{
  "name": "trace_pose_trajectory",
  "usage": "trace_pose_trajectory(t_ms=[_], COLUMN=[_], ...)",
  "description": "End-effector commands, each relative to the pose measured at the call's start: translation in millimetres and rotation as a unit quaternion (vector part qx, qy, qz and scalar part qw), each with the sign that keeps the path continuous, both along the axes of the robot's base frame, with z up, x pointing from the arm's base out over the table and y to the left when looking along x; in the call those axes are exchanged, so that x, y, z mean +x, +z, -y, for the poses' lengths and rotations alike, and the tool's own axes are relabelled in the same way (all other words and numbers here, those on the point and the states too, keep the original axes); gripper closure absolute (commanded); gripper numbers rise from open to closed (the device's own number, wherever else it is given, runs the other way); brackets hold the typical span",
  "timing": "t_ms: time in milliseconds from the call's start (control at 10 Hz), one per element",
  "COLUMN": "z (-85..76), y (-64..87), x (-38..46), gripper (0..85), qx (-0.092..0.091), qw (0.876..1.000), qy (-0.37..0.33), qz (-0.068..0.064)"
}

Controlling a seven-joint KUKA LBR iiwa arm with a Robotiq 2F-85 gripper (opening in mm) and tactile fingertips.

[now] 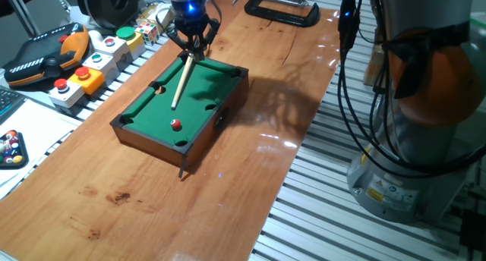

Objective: Hit the pool ball

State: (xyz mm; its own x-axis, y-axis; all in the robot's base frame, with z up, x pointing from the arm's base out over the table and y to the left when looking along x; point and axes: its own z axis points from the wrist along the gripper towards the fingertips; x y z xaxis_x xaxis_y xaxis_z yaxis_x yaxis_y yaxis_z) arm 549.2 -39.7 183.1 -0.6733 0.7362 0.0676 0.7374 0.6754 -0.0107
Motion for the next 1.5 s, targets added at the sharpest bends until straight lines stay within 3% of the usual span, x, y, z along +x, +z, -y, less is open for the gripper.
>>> trace_pose_trajectory(t_ms=[0, 200, 800, 1200, 1400], z=[0.0, -1.2, -2.4, -2.7, -2.7], y=[-4.3, -11.4, -27.8, -30.0, -30.0], x=[1.6, 4.3, 9.7, 10.2, 10.2], gripper=[84.3, 84.3, 84.3, 84.3, 84.3], qx=[-0.002, 0.007, 0.007, 0.017, 0.019], qw=[1.000, 1.000, 1.000, 1.000, 1.000], qy=[0.000, -0.006, -0.024, -0.011, -0.009], qz=[0.001, 0.000, 0.001, 0.000, -0.011])
